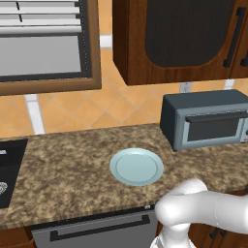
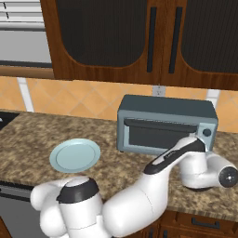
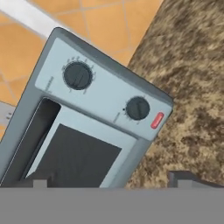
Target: Pick up the kebab skewer and baguette bread, and place them inside the toaster oven. Close the toaster oven door and start by setting the timer.
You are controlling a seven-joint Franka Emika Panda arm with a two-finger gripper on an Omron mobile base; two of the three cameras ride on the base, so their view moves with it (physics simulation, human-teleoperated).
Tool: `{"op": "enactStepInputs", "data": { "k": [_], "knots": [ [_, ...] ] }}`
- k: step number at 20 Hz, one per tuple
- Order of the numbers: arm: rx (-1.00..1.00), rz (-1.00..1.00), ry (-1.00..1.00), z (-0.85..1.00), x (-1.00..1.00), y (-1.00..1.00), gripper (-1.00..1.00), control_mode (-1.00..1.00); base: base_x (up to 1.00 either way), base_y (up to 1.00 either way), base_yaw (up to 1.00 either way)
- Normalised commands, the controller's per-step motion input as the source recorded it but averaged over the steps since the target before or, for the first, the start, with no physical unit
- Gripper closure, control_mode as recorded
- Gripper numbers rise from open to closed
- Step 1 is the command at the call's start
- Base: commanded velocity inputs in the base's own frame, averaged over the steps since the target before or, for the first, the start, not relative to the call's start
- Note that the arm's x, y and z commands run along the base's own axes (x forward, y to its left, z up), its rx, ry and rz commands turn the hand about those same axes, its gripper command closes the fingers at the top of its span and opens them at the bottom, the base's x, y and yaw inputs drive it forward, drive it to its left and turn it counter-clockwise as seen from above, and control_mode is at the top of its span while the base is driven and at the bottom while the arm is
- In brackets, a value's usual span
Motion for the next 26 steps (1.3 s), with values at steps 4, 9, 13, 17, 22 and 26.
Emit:
{"op": "enactStepInputs", "data": {
  "k": [4,9,13,17,22,26],
  "knots": [
    [0.03,-0.07,0.0,0.0,0.3,0.0,-1.0,-1.0,0.0,0.0,0.0],
    [0.03,-0.1,0.0,-0.16,0.34,0.07,-1.0,-1.0,0.0,0.0,0.0],
    [0.03,-0.12,0.0,-0.21,0.27,0.09,-1.0,-1.0,0.0,0.0,0.0],
    [0.05,-0.09,0.0,-0.1,0.15,0.0,-1.0,-1.0,0.0,0.0,0.0],
    [0.09,-0.01,0.0,-0.05,0.05,-0.09,-1.0,-1.0,0.0,0.0,0.0],
    [0.09,0.0,0.0,-0.08,0.01,-0.05,-1.0,-1.0,0.0,0.0,0.0]
  ]
}}
